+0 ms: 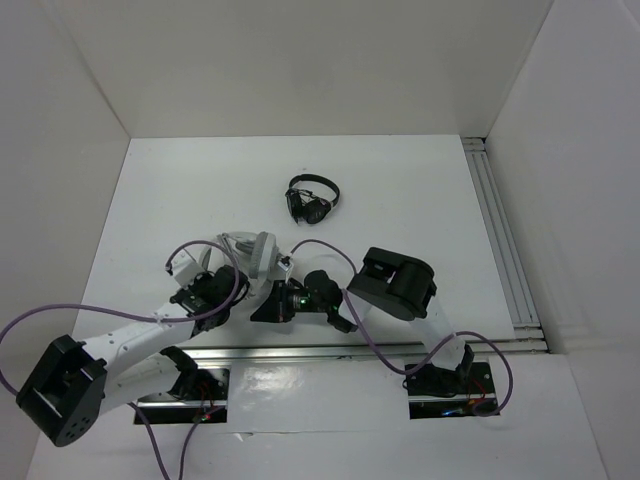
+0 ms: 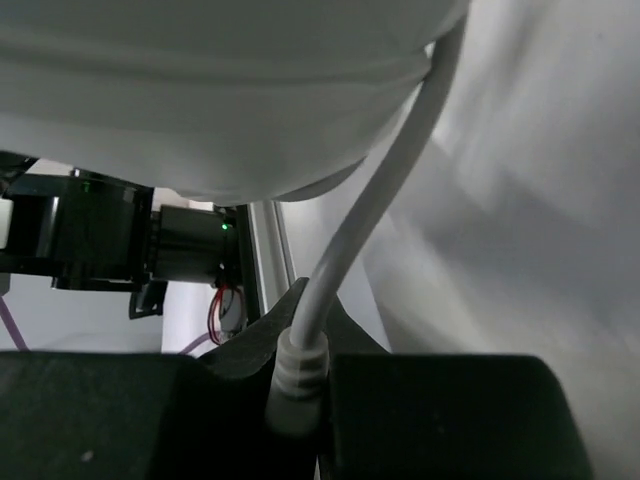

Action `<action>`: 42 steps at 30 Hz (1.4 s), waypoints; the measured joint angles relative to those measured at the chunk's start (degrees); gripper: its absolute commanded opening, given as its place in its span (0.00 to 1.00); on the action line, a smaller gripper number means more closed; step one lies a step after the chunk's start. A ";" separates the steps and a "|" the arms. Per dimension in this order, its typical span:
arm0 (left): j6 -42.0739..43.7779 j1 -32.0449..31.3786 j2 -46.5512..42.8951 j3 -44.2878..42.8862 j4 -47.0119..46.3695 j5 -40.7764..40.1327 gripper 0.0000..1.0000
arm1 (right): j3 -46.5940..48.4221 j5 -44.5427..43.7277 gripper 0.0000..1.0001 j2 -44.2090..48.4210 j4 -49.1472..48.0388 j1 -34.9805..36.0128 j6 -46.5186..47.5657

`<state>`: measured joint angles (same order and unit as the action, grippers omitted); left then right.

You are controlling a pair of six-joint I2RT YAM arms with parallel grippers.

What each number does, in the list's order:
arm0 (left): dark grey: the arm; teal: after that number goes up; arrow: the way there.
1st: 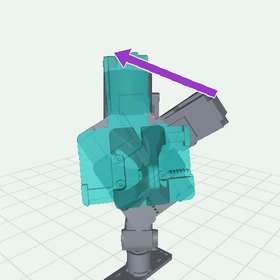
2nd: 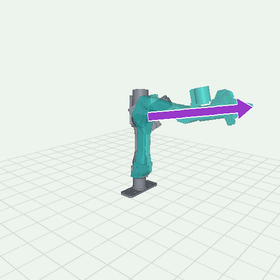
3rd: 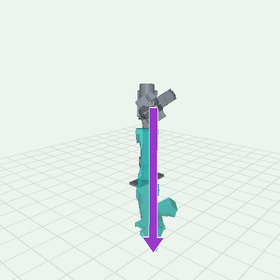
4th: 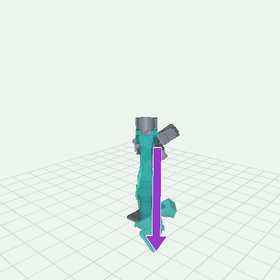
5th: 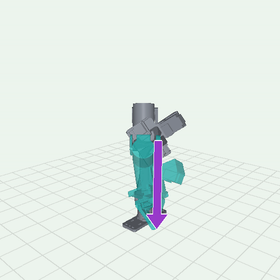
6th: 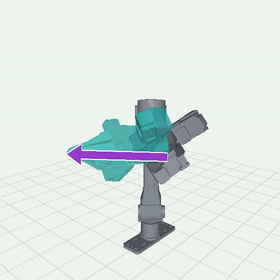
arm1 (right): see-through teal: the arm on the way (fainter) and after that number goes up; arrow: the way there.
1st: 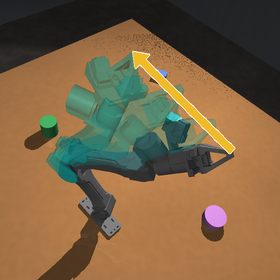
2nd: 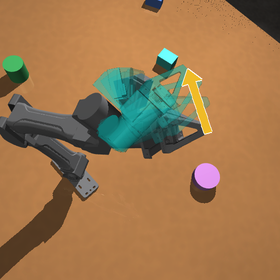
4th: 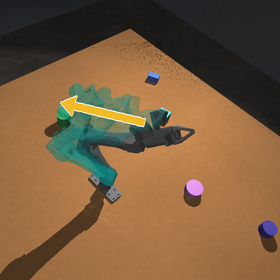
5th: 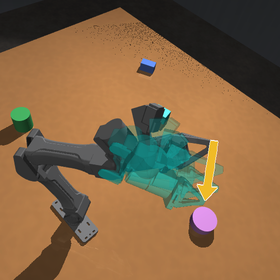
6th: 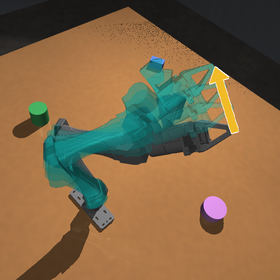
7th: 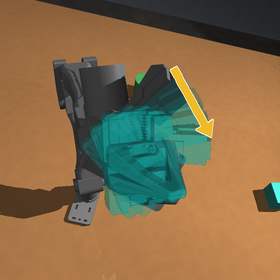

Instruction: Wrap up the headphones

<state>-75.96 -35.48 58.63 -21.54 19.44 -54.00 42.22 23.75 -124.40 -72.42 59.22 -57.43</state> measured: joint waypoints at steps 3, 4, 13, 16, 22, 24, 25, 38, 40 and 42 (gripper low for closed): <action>3.30 4.59 1.46 -0.94 -2.97 4.63 0.00 | 1.84 1.03 0.11 -0.52 -0.02 -0.39 -0.35; 3.87 5.79 2.64 -1.81 -3.19 5.95 0.00 | 2.51 1.18 0.11 -0.55 -0.02 -0.39 -0.57; 5.09 11.47 6.01 -4.37 -3.08 13.84 0.00 | 5.11 1.95 0.15 -0.68 0.00 -0.11 -1.55; 5.31 13.64 6.23 -5.44 -2.43 16.63 0.00 | 5.25 2.08 0.15 -0.96 -0.09 0.55 -1.55; 6.86 17.88 6.97 -6.71 -3.06 23.02 0.00 | 5.95 3.74 0.20 -4.70 -1.70 2.64 -1.38; 7.17 18.45 7.72 -7.43 -2.93 23.85 0.00 | 6.36 4.20 0.22 -5.09 -1.97 2.78 -1.44; 7.26 18.49 8.52 -8.00 -2.95 24.00 0.00 | 6.60 4.37 0.24 -5.22 -2.05 2.78 -1.44; 8.13 19.26 13.81 -8.76 -7.34 24.28 0.00 | 3.21 6.97 0.61 0.04 -1.75 7.30 1.03; 8.11 19.58 14.32 -8.85 -7.45 24.28 0.00 | -0.09 6.73 0.66 5.60 -1.40 8.44 3.32; 8.11 20.17 15.63 -9.42 -7.37 24.57 0.00 | -3.10 5.38 0.67 12.98 -0.83 9.73 6.54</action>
<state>-67.85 -15.31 74.26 -30.96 12.08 -29.43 39.11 29.12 -111.42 -73.25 68.95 -50.89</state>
